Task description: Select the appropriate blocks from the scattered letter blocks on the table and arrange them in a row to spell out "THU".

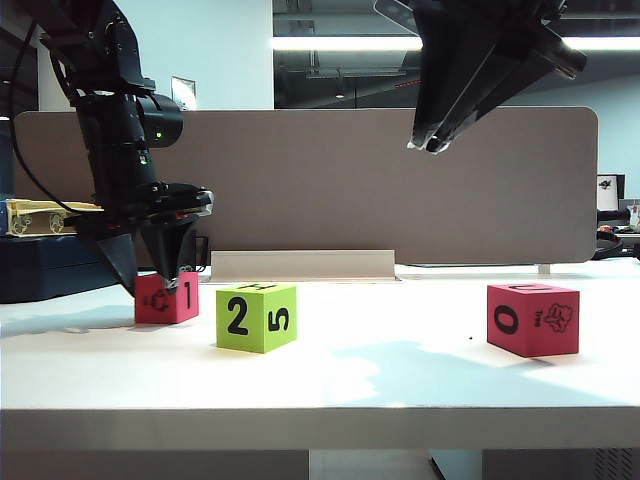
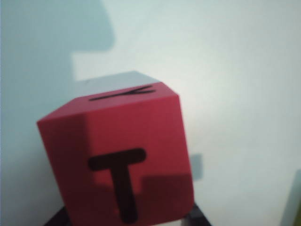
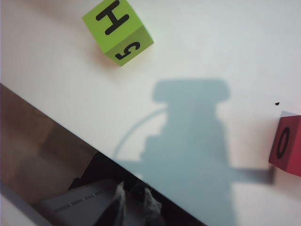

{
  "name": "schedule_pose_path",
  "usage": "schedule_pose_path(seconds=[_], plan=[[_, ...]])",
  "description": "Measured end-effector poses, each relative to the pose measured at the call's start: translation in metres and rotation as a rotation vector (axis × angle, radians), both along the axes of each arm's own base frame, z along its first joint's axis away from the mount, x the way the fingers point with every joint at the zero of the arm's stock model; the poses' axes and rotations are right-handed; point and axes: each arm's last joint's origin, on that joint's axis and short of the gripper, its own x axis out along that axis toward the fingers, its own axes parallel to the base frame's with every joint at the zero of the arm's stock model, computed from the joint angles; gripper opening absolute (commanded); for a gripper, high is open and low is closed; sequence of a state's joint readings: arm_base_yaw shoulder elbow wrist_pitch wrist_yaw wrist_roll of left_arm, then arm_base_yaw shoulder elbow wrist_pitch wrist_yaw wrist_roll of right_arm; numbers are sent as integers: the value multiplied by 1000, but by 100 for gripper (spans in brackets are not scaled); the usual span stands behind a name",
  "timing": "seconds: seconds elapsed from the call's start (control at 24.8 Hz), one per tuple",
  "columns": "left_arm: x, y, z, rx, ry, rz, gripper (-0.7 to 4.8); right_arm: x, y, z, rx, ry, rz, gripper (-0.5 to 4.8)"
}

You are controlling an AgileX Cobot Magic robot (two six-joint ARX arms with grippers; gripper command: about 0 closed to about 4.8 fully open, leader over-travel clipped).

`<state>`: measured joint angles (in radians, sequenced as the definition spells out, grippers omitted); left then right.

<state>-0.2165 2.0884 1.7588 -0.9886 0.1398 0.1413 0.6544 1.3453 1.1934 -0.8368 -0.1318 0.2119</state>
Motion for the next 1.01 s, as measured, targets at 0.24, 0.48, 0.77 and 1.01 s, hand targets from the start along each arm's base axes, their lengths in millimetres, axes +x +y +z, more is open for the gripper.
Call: schedule_pose_path(seconds=[0.24,0.48,0.77,1.01], plan=[[0,-2,0,-44,5,7,345,0,0,0,0,0,0,54],[0,-2,0,-48,6,15,345,0,0,0,0,0,0,54],[1,-17,2,-78,-27,-4,345,0,0,0,0,1,1,54],[-3,-28,1,-87,-17,-19,345,0,0,0,0,1,0,54]])
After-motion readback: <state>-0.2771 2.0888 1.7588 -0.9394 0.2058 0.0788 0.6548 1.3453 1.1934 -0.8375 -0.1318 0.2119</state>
